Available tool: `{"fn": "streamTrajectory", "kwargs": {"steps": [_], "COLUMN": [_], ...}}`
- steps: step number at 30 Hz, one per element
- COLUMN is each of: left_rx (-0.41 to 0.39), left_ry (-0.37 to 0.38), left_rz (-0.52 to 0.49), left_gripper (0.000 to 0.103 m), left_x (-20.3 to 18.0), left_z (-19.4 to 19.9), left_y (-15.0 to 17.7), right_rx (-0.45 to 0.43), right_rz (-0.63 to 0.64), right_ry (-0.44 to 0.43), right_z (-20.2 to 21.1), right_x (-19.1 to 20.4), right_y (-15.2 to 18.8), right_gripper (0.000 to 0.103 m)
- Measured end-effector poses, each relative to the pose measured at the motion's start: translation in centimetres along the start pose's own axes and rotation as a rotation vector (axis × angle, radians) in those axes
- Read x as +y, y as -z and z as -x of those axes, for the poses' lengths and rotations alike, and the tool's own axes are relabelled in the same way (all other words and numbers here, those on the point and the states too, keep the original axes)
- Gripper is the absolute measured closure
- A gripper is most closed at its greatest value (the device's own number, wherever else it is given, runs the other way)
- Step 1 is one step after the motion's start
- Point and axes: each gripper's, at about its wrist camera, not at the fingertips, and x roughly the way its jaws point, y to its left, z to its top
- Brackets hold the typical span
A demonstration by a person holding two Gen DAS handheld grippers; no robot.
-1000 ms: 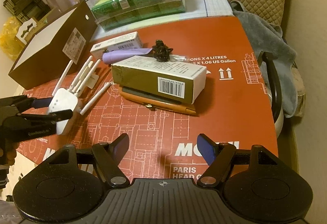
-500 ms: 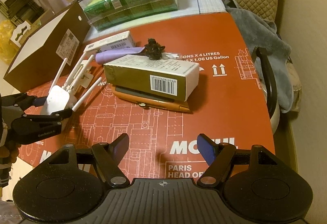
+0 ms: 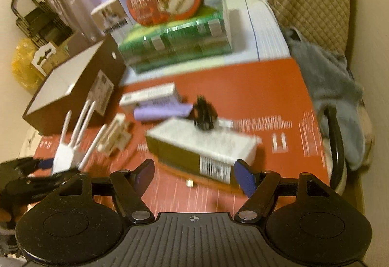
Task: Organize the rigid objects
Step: 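Lift the repeater with the left tool while the right tool grasps the black cable, then carry the repeater and black cable with both tools into the open box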
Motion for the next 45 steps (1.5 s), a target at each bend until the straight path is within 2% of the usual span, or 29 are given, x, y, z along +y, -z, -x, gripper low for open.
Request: {"fn": "streamTrajectory", "kwargs": {"steps": [4,6,13,18,24,26,32,41,42,45], "left_rx": [-0.01,-0.01,-0.01,-0.006,-0.01,-0.014,-0.036,-0.089,-0.097,-0.128], "left_ry": [-0.037,-0.055,-0.133,-0.186,-0.221,-0.228,-0.239,-0.24,-0.237,-0.232], "left_rz": [0.066,0.105,0.204,0.263,0.298,0.303,0.307,0.31,0.311,0.309], "left_gripper": [0.05,0.05,0.05,0.05,0.05,0.05,0.05,0.05,0.05,0.05], "left_x": [2.0,3.1,6.7,8.9,10.8,11.4,12.6,15.2,15.5,16.5], "left_z": [0.7,1.0,2.1,2.8,3.6,3.9,5.2,7.4,7.6,8.1], "left_y": [0.0,0.2,1.0,1.6,1.9,1.9,1.8,1.0,0.8,0.0], "right_rx": [-0.01,-0.002,0.067,0.123,0.157,0.156,0.127,-0.005,-0.02,-0.062], "right_rz": [0.031,0.051,0.088,0.053,0.012,-0.002,-0.006,-0.003,-0.001,0.008], "right_ry": [-0.007,-0.017,-0.01,-0.01,-0.018,-0.024,-0.016,-0.064,-0.071,-0.104], "right_z": [-1.7,-2.9,-8.5,-11.6,-13.5,-13.8,-13.1,-8.9,-8.5,-7.6], "right_x": [-0.3,-0.4,-1.5,-2.5,-2.8,-2.8,-2.2,0.8,1.4,3.2], "right_y": [-2.4,-3.4,-6.3,-7.1,-7.2,-7.3,-7.2,-8.4,-8.6,-9.2], "right_gripper": [0.035,0.047,0.06,0.067,0.073,0.079,0.081,0.083,0.094,0.094]}}
